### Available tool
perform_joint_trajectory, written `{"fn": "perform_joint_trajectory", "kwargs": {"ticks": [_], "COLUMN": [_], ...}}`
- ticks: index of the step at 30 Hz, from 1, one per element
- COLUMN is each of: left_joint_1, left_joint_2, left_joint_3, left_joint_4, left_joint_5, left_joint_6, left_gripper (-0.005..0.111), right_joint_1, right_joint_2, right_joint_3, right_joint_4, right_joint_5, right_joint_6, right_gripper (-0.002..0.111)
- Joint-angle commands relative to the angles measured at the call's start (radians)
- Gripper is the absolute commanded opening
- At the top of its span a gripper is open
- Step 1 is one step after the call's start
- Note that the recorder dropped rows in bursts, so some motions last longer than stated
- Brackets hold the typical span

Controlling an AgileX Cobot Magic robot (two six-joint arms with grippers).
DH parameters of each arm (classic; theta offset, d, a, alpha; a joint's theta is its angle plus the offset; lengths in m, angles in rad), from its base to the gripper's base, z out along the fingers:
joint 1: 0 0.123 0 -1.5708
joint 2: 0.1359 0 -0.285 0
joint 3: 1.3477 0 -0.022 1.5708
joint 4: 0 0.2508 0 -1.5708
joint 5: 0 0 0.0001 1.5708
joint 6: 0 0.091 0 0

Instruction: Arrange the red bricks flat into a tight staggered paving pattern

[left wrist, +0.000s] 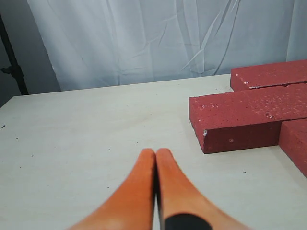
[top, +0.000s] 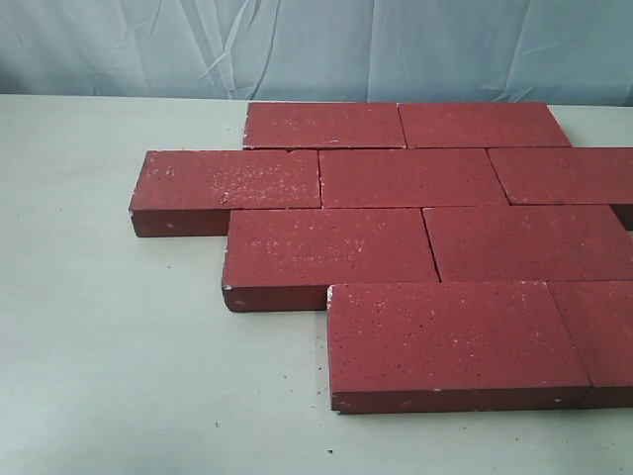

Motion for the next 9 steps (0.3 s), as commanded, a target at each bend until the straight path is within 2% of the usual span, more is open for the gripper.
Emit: {"fn": "perform_joint_trajectory", "kwargs": {"ticks": [1,9], "left_joint_1": [0.003,0.003], "left_joint_2": [-0.005,-0.005], "left_joint_3": [0.005,0.005], "left_joint_4": [0.001,0.001], "left_joint_5": [0.001,0.001], "left_joint_6": [-0.007,-0.007], "left_gripper": [0.000,0.000], "right_joint_1": [-0.004,-0.004], "right_joint_2": [-0.007,-0.007], "right_joint_3": [0.002,0.002], "right_joint_4": [0.005,0.001], "right_joint_5": [-0.006,-0.006], "right_joint_6": [0.001,0.001], "right_gripper": [-0.001,-0.001]}}
